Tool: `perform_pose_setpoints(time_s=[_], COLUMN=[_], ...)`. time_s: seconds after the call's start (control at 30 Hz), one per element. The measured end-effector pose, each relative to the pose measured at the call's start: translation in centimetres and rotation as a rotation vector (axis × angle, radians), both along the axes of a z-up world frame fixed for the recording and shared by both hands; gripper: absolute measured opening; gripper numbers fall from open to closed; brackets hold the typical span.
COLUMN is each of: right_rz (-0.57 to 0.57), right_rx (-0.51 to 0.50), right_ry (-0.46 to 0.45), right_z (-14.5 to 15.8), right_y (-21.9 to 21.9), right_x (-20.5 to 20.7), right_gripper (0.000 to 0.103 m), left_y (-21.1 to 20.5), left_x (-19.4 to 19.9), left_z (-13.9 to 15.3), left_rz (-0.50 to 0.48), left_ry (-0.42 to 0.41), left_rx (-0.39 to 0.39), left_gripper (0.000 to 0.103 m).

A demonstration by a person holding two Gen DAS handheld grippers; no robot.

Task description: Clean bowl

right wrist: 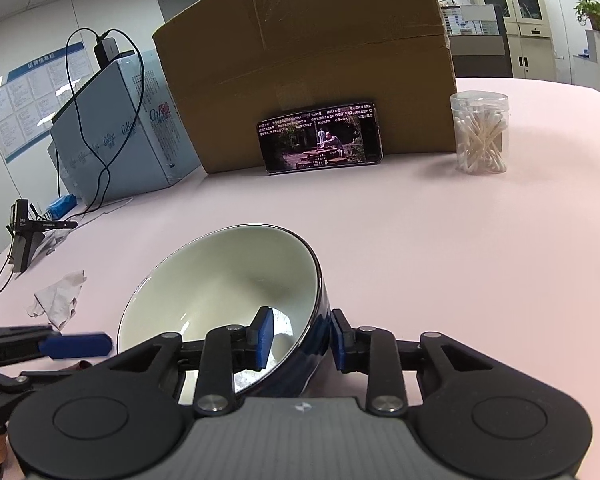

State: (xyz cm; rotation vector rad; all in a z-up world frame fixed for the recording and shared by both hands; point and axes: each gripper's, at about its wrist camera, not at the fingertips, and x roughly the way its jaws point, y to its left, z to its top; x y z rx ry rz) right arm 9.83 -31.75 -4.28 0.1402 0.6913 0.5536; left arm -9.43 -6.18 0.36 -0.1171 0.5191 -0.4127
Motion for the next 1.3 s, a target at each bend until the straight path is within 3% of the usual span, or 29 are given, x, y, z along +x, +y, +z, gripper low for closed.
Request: perform_pose_setpoints(time_s=[0.07, 0.27, 0.57, 0.63, 0.77, 0.83, 0.9, 1.0, 1.1, 1.3], right_rz=[0.003, 0.003, -0.017, -0.023, -0.029, -0.032, -0.033, -0.033, -0.031, -0.009], right_rx=[-0.001, 0.004, 0.005, 0.007, 0.016, 0.021, 0.029, 0.036, 0.04, 0.031], right_ry=[-0.001, 0.003, 0.008, 0.007, 0.01, 0.013, 0.015, 0.018, 0.023, 0.025], right_z=[0.1, 0.1, 0.2, 0.2, 0.2, 0.2, 0.2, 0.2, 0.2, 0.5], right_y=[0.1, 0.1, -0.1, -0.1, -0.3, -0.4, -0.5, -0.7, -0.8, -0.7], right_x=[0.0, 0.0, -0.8, -1.1, -1.3, -1.4, -1.6, -1.8, -2.0, -1.2], right_gripper=[0.036, 0.038, 0.04, 0.041, 0.042, 0.042, 0.043, 0.044, 0.046, 0.048], left_y=[-0.7, -2.9, -2.8, -2.7, -2.4, -1.7, -0.5, 0.9, 1.4, -0.3], left_x=[-0.3, -1.2, 0.3, 0.8, 1.8, 2.4, 3.2, 4.2, 3.7, 2.8], left_z=[-0.2, -1.1, -1.9, -1.8, -1.7, -1.6, -1.6, -1.5, -1.4, -1.0], left_rz=[-0.033, -0.135, -0.02, -0.017, -0.032, -0.04, -0.033, 0.005, -0.061, -0.172], left_ry=[0.009, 0.053, 0.102, 0.104, 0.103, 0.111, 0.129, 0.148, 0.154, 0.126], left_rx=[0.031, 0.127, 0.207, 0.214, 0.209, 0.183, 0.131, 0.054, -0.1, -0.172], left_gripper=[0.082, 0.083, 0.08, 0.074, 0.045, 0.036, 0.017, 0.014, 0.013, 0.013])
